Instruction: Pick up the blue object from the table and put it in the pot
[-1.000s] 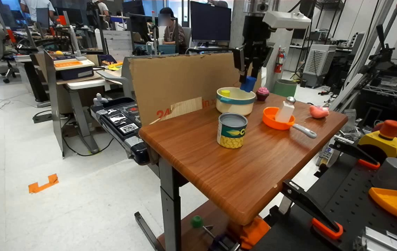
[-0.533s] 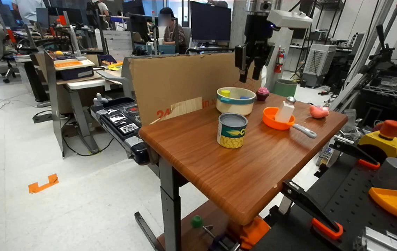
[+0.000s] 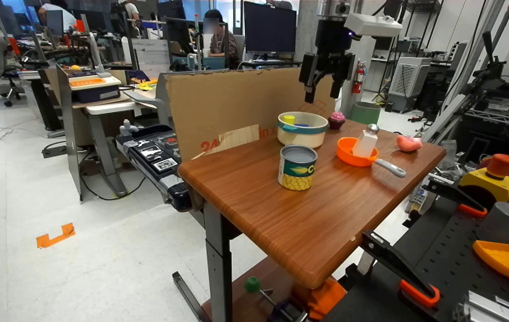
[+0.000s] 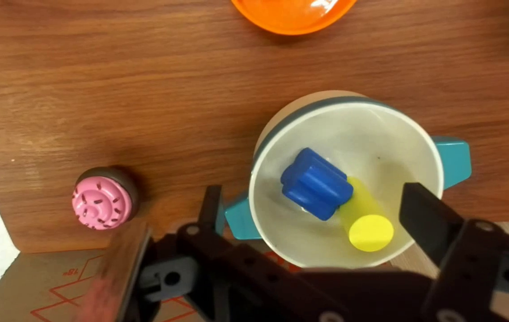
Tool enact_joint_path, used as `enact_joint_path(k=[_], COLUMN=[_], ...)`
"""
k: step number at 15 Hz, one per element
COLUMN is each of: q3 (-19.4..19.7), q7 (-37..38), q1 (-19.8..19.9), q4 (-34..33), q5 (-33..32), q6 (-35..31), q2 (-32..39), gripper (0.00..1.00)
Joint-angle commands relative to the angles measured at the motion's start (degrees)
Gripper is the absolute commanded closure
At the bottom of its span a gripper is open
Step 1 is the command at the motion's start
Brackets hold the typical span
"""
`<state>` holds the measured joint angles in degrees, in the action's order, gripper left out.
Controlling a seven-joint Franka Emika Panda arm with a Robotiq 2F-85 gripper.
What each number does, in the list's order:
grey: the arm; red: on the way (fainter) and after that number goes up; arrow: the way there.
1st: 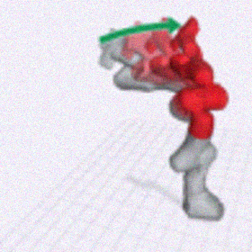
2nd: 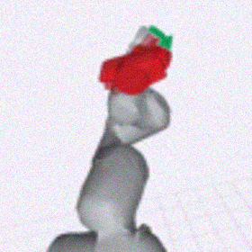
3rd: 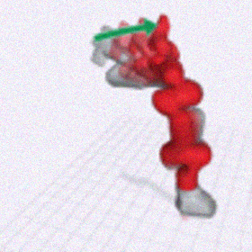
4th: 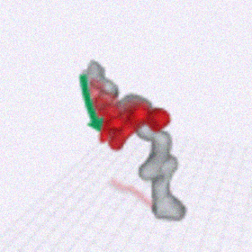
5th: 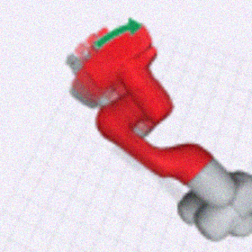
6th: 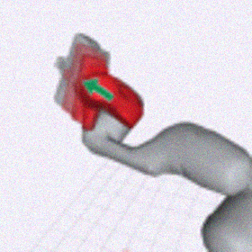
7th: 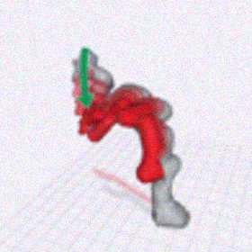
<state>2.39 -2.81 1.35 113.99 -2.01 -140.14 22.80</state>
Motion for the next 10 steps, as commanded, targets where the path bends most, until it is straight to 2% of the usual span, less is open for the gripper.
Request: enact_joint_path(k=[1, 4, 10], q3=[0.18, 0.77, 2.12], q7=[0.53, 1.08, 0.79], q1=[0.33, 0.57, 1.44], q4=[1.17, 3.37, 12.38], q5=[-0.5, -0.56, -1.54], q6=[0.93, 0.54, -1.62], q2=[-1.34, -3.39, -11.89], gripper=[0.0, 0.0, 0.0])
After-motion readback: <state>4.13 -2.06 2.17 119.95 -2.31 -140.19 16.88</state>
